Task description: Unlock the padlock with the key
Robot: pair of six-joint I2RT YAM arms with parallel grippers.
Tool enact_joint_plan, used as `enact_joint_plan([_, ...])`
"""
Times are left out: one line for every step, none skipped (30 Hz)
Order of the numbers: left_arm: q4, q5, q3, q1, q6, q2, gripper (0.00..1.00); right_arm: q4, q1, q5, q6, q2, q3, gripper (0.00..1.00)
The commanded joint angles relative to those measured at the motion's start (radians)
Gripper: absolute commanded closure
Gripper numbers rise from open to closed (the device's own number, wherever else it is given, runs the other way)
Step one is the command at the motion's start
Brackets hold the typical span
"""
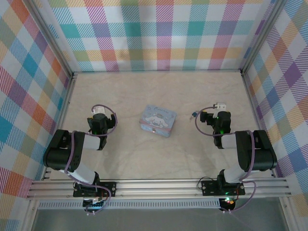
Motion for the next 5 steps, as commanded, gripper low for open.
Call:
enact_joint_plan([0.041,0.013,0.006,0.009,0.007,-0.011,0.00,-0.019,-0.019,-0.062,0.018,-0.006,0.032,0.00])
enact_joint_plan([0.041,0.014,0.006,0.009,0.007,-0.011,0.00,-0.018,-0.020,-0.063,0.017,-0.005,0.032,0.00])
enact_joint_plan([0.040,0.013,0.006,0.010,0.007,-0.011,0.00,-0.019,-0.020,-0.063,0.017,-0.007,0.031,0.00])
enact_joint_plan([0.041,0.013,0.006,0.009,0.008,-0.011,0.00,-0.011,-0.021,-0.062,0.015,-0.006,0.027,0.00])
enact_joint_plan([0.041,0.014,0.004,0.009,0.007,-0.013,0.00,-0.012,-0.020,-0.063,0.016,-0.008,0.026,0.00])
